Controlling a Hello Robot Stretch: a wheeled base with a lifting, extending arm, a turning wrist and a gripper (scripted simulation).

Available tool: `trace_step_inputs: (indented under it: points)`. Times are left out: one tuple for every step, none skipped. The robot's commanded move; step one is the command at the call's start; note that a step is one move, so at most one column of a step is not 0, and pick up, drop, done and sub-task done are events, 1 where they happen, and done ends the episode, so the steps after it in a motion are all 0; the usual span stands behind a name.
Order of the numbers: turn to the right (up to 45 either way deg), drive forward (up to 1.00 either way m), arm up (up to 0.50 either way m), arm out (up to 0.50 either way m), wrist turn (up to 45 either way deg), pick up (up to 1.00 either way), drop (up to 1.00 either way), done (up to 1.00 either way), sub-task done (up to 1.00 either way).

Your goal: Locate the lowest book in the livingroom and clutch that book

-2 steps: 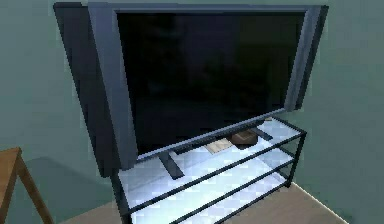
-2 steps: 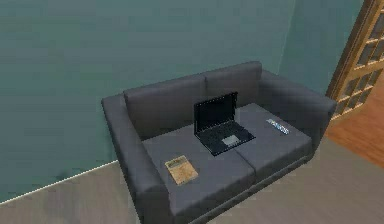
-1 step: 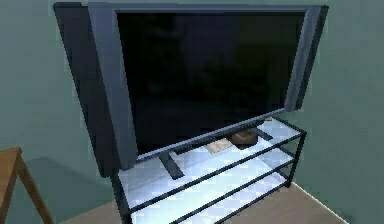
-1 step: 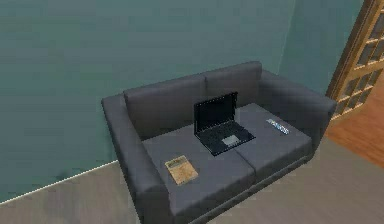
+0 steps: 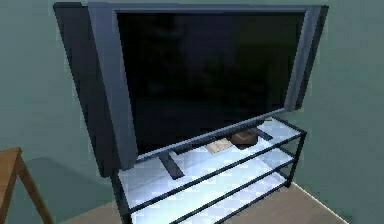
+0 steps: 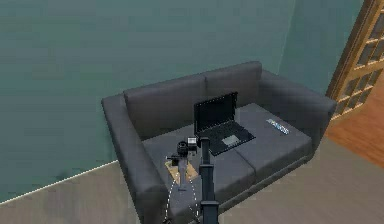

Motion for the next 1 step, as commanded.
trace_step_inputs:
  points:
    - [0.0,0.0,0.0,0.0,45.0,0.0,0.0,0.0,0.0]
